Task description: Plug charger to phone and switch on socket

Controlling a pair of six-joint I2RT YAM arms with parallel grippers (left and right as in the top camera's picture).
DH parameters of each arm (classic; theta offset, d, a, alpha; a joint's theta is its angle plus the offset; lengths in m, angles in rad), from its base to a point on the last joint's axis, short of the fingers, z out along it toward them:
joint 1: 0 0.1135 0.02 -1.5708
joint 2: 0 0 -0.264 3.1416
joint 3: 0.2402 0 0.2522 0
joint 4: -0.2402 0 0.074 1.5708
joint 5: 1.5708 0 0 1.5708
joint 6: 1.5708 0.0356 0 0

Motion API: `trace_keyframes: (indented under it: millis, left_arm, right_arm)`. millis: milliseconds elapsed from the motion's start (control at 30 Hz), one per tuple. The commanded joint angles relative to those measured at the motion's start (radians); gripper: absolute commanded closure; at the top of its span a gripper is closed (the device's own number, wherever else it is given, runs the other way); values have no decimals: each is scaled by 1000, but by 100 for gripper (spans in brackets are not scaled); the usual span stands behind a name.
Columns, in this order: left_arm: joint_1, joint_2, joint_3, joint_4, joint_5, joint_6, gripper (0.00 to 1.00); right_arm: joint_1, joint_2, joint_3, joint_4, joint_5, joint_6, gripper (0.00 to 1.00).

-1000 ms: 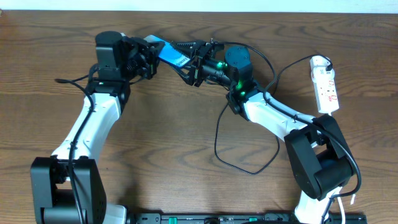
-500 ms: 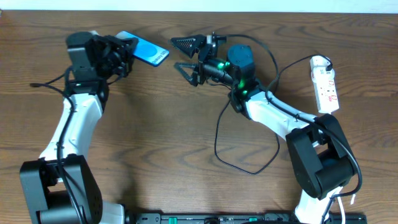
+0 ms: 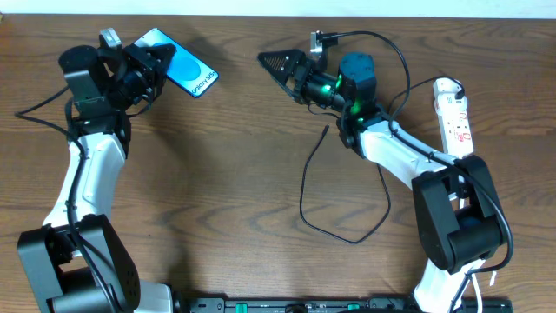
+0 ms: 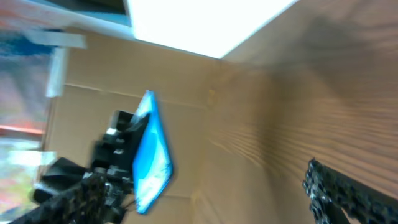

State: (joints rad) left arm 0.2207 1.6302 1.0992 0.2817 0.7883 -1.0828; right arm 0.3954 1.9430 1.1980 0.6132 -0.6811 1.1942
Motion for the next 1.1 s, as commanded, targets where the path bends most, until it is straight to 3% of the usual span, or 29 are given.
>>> trace_keyframes:
  millis: [0, 200, 433, 567, 667, 1067]
  left_arm:
    - [5, -24, 3, 20, 42, 36, 92]
    - [5, -24, 3, 21, 42, 36, 92]
    - [5, -24, 3, 20, 42, 36, 93]
    - [5, -24, 3, 20, 42, 36, 93]
    - [5, -24, 3, 20, 42, 36, 92]
    - [5, -24, 3, 20, 42, 36, 93]
  right_arm:
    - [-11, -9, 14, -69, 13, -124, 1]
    - [-13, -10, 40, -232, 81, -244, 1]
    - [-1, -10, 267, -816, 369, -453, 1]
    - [21, -10, 365, -1046, 604, -455, 1]
    - [42, -10, 382, -1091, 681, -447, 1]
    - [103, -10, 378, -1126, 675, -459, 1]
